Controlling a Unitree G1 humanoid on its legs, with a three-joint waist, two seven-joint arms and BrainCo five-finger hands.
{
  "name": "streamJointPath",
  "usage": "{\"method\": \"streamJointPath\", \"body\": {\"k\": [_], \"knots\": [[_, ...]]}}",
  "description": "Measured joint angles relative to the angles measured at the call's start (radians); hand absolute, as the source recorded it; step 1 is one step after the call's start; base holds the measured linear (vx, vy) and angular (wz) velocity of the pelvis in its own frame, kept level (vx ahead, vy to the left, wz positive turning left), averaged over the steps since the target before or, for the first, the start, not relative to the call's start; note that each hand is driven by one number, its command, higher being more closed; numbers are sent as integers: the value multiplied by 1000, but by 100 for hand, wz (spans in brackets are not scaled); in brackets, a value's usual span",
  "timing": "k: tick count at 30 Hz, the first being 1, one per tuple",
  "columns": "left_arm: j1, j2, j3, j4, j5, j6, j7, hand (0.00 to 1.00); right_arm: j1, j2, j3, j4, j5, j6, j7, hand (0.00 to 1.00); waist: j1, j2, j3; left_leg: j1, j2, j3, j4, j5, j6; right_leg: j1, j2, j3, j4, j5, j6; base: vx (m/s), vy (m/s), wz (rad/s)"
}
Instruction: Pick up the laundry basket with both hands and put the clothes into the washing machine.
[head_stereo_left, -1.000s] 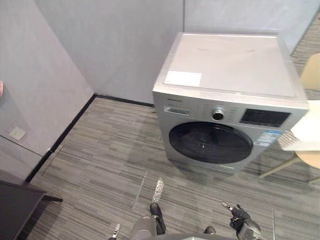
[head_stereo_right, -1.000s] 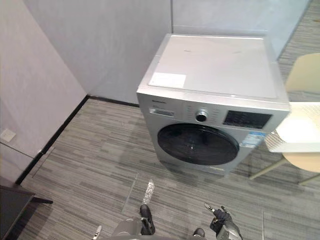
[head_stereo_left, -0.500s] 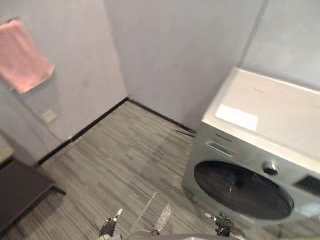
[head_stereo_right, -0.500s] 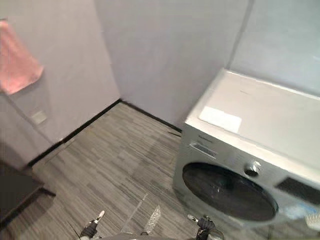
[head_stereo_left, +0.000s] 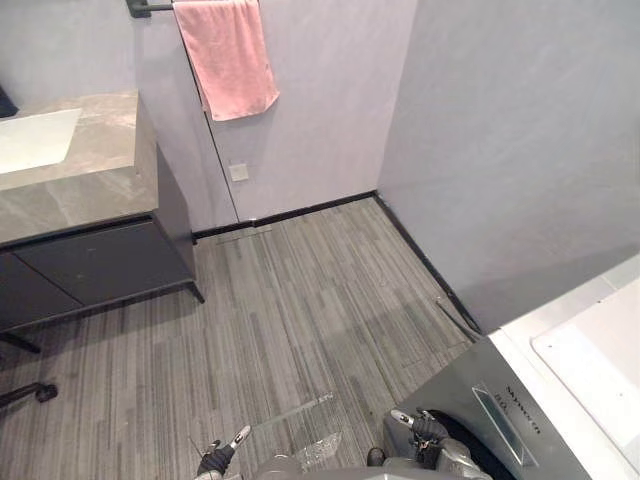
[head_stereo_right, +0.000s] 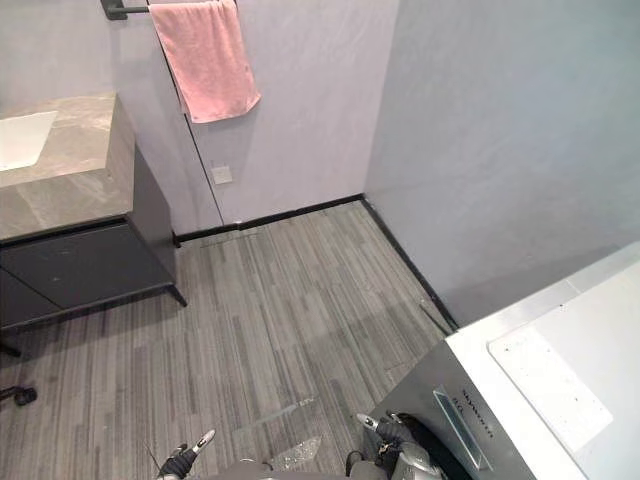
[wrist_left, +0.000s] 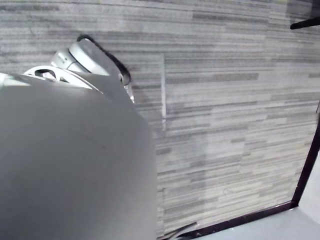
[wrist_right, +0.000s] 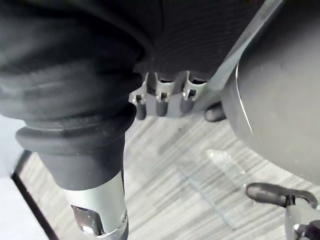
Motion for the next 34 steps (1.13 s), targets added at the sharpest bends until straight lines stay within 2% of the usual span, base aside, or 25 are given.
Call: {"method": "streamJointPath", "body": {"k": [1, 3, 8, 10, 11, 12, 13, 14, 15, 16, 18, 19, 21, 22, 23, 26, 27, 29, 30, 32, 34], "knots": [[4, -1, 3, 4, -6, 0, 0, 0, 0, -7, -1, 0, 0, 0, -1, 0, -1, 9, -4, 13, 14, 0, -19, 8, -12, 27, 9, -16, -15, 2, -4, 66, -169, 31], [10, -1, 3, 4, -8, 0, 0, 0, -3, -15, -1, 0, 0, -4, 0, 0, -2, 8, -6, 20, 25, -7, -28, 12, -18, 47, 17, -39, -36, 8, -13, 27, -97, 27], [11, 5, -2, 1, -20, -1, 3, 0, 5, -16, -2, 37, -4, -7, -2, 0, -3, 0, -1, -54, 6, -81, -7, 34, -32, 54, 3, -128, -79, 6, -22, -48, -12, 59], [9, 16, -10, -15, -29, -4, 4, 0, 7, -13, -41, 45, -9, -7, -3, 0, -13, -20, 8, -122, -26, 41, 7, 127, -17, 58, -49, -209, -83, 6, -24, -70, 77, 144], [10, 20, -11, -28, -34, -10, 9, 0, 7, -12, -59, 61, -9, -9, -4, 0, -22, -27, 17, -137, -19, 189, 18, 126, 23, 70, -72, -270, -86, 11, -28, -96, 100, 135], [9, 18, -8, -27, -37, -11, 12, 0, -6, -14, -68, 67, -9, -8, -5, 0, -17, -19, 36, -144, 2, 250, 47, 111, 43, 77, -77, -288, -83, 12, -28, -127, 91, 100], [24, 9, 1, -16, -39, -6, 21, 0, -9, -13, -72, 61, -8, -12, -5, 0, -17, -9, 57, -163, 64, 403, 125, 89, 68, 101, -85, -312, -83, 12, -22, -108, 116, 58], [46, -1, 10, -2, -39, 1, 28, 0, -2, -21, -73, 57, -2, -19, -6, 0, -23, 2, 56, -157, 99, 494, 164, 68, 68, 117, -95, -325, -82, 7, -9, -68, 93, 49], [59, -5, 8, -1, -38, 3, 29, 0, -2, -26, -73, 53, 3, -23, -7, 0, -25, 17, 52, -147, 102, 514, 144, 63, 42, 125, -97, -326, -82, 0, 6, -40, 187, 21], [81, -5, 10, 3, -37, 3, 29, 0, -2, -31, -69, 60, 6, -24, -8, 0, -14, 22, 50, -126, 79, 543, 97, 66, 38, 126, -112, -304, -89, 0, 16, -32, 139, -3], [101, 7, 10, 8, -31, 6, 34, 0, 6, -10, -63, 60, 12, -25, -5, 0, -16, -17, 29, -77, 27, 581, -33, 76, 34, 126, -147, -267, -122, 0, 17, 16, 144, 1], [105, 15, 10, 12, -23, 8, 39, 0, 8, -9, -64, 60, 12, -24, -5, 0, -24, -28, 22, -33, -5, 590, -145, 109, 29, 124, -162, -252, -140, -6, 7, 79, 115, 21], [100, 13, 10, 12, -15, 8, 43, 0, 23, -16, -69, 60, 11, -24, -6, 0, -29, -23, 16, 44, -35, 600, -309, 188, 26, 123, -173, -251, -158, -7, 9, 40, 90, 25], [92, 13, 9, 13, -13, 8, 44, 0, 22, -24, -70, 61, 11, -21, -6, 0, -31, -27, 9, 38, -37, 601, -308, 212, 27, 127, -174, -252, -156, -6, 12, 1, 61, 21], [92, 14, 9, 13, -12, 7, 44, 0, 27, -27, -70, 62, 10, -20, -7, 0, -32, -19, 7, 38, -39, 601, -308, 220, 32, 128, -175, -252, -156, -6, 13, 19, 59, 14], [93, 14, -3, 27, -12, 7, 44, 0, 47, -33, -66, 70, -1, -10, -7, 0, -31, -15, -6, 51, -50, 576, -308, 226, 37, 155, -180, -257, -170, -5, 22, 74, 28, 14], [89, 19, -6, 39, -12, 5, 44, 0, 53, -32, -64, 78, -1, -5, -7, 0, -32, -26, -13, 53, -52, 569, -308, 238, 45, 166, -180, -263, -176, 1, 32, 97, -14, 25], [78, 24, -9, 49, -13, 4, 44, 0, 68, -29, -64, 80, -1, -4, -7, 0, -33, -24, -10, 57, -54, 549, -308, 263, 54, 183, -179, -280, -177, 7, 41, 103, -23, 28], [77, 27, -9, 52, -16, 3, 43, 0, 68, -27, -63, 81, -2, -4, -7, 0, -33, -39, -17, 62, -62, 547, -308, 267, 55, 195, -180, -285, -175, 14, 49, 96, -11, 24], [76, 29, -11, 52, -17, 2, 43, 0, 65, -25, -63, 87, -5, -4, -6, 0, -32, -33, -12, 64, -61, 546, -308, 271, 61, 198, -179, -287, -177, 18, 56, 110, -23, 11], [75, 33, -37, 53, -23, 0, 41, 0, 54, -30, -58, 105, -10, -4, -6, 0, -31, -39, -15, 72, -61, 539, -308, 277, 70, 215, -176, -292, -181, 18, 56, 70, -31, 4]]}}
